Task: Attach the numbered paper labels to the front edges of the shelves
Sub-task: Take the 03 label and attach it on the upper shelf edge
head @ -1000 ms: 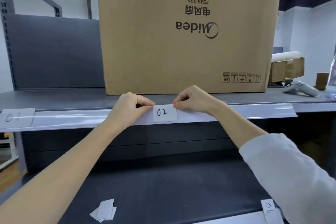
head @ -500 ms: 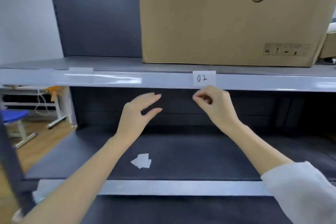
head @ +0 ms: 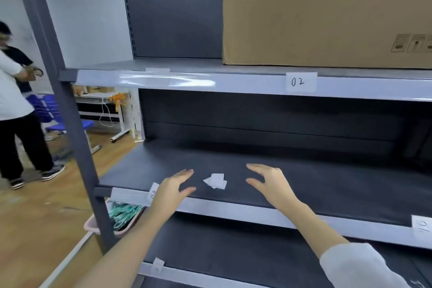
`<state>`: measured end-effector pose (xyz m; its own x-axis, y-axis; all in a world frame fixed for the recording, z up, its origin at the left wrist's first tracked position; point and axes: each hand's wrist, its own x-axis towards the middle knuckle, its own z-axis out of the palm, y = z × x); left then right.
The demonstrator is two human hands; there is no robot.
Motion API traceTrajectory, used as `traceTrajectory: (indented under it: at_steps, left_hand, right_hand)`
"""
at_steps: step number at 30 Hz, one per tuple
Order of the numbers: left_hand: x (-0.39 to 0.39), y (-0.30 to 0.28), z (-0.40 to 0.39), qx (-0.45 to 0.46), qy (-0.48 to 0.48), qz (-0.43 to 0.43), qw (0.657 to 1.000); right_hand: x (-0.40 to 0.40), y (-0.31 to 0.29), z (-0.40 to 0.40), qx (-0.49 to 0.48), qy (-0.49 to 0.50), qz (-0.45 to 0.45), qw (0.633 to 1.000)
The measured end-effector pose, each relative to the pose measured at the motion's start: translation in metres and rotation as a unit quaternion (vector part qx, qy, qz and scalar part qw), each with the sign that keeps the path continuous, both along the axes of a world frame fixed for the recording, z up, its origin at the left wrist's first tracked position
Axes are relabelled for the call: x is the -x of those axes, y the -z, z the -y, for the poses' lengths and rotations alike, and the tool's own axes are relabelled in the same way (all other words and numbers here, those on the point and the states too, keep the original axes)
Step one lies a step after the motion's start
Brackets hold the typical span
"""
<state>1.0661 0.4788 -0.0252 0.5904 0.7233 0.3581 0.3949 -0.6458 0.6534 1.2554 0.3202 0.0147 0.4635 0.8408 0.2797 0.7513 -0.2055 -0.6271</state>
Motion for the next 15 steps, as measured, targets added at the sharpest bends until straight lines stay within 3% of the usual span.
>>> traceTrajectory:
  at_steps: [15]
  left_hand:
    - [-0.061, 0.035, -0.070, 0.007, 0.095, -0.074, 0.993]
  right_hand:
    - [-0.035, 0.056, -0.086, 0.110, 0.002, -0.007, 0.994]
